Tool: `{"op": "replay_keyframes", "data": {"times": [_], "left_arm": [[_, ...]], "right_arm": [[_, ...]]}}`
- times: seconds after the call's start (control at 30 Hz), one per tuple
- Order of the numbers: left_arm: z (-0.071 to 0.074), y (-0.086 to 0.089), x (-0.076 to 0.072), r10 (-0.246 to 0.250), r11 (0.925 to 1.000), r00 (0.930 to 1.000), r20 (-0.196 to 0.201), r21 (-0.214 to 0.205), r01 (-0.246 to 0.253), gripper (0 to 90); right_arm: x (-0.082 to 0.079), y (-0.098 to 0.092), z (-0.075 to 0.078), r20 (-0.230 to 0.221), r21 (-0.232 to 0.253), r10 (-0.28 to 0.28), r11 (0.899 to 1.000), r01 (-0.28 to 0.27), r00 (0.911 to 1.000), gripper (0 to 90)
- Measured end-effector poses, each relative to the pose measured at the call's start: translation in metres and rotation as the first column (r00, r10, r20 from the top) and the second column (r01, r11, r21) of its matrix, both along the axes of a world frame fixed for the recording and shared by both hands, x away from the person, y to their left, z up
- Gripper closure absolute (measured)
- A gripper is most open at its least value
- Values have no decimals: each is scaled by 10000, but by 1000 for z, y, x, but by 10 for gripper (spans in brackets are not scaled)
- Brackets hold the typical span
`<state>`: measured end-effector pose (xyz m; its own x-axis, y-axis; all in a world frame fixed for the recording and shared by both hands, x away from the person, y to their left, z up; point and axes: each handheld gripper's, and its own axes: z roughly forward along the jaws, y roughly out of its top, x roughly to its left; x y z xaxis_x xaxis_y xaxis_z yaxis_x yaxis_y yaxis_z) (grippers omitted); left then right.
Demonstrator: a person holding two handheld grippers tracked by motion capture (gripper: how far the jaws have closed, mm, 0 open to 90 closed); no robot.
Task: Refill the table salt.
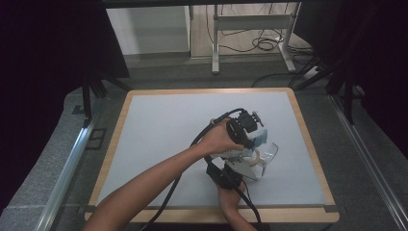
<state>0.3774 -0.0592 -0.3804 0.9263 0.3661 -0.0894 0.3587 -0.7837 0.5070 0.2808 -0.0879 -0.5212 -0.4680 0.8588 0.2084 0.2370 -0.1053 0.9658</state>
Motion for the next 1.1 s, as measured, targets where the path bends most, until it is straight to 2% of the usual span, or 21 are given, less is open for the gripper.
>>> {"op": "replay_keyframes", "data": {"times": [0.57,1.1], "left_arm": [[7,15,-2,132,9982,9999,13,-581,-131,900],[8,37,1,476,9927,9989,25,-1113,-470,900]], "right_arm": [[-3,-7,-6,-212,-249,117,9996,-122,9997,459],[-10,-11,-10,-372,-942,454,9944,-488,9983,405]]}}
